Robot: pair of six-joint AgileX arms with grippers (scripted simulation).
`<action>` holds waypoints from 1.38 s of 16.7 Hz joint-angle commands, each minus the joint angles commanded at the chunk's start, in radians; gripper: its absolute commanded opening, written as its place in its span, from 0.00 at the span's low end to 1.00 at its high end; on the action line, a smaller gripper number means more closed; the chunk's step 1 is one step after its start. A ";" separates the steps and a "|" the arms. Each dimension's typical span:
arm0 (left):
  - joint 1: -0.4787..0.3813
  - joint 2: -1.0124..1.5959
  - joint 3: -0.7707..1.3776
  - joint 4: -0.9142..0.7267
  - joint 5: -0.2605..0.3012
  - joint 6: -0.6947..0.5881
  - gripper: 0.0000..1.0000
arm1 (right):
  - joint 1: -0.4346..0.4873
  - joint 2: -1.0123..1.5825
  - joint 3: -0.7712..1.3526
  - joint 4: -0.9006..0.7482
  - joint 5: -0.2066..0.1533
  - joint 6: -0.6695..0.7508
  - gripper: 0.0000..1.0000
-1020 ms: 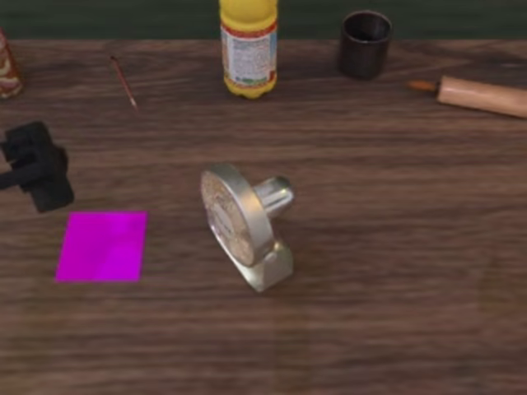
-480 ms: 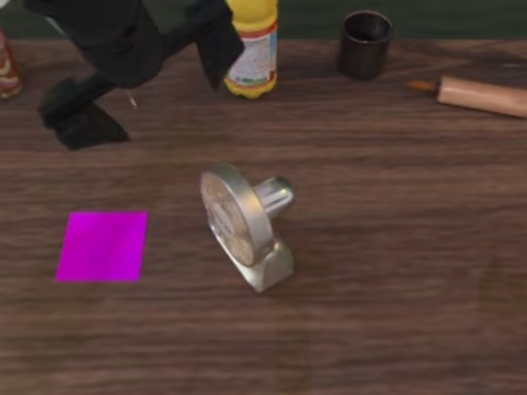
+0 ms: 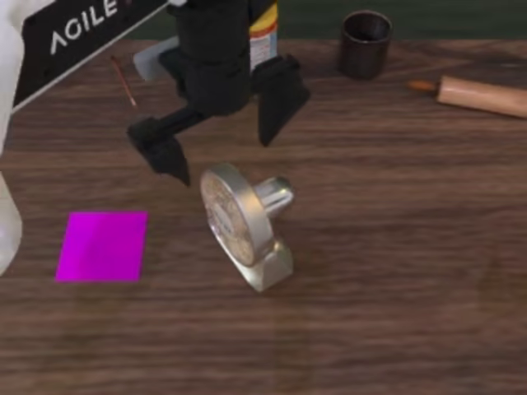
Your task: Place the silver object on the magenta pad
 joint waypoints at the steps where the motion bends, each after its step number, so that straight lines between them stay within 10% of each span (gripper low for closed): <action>1: -0.003 0.008 0.008 -0.008 0.000 -0.006 1.00 | 0.000 0.000 0.000 0.000 0.000 0.000 1.00; 18: -0.001 -0.007 -0.215 0.199 0.000 -0.004 1.00 | 0.000 0.000 0.000 0.000 0.000 0.000 1.00; 23: -0.001 -0.007 -0.215 0.199 0.000 -0.004 0.62 | 0.000 0.000 0.000 0.000 0.000 0.000 1.00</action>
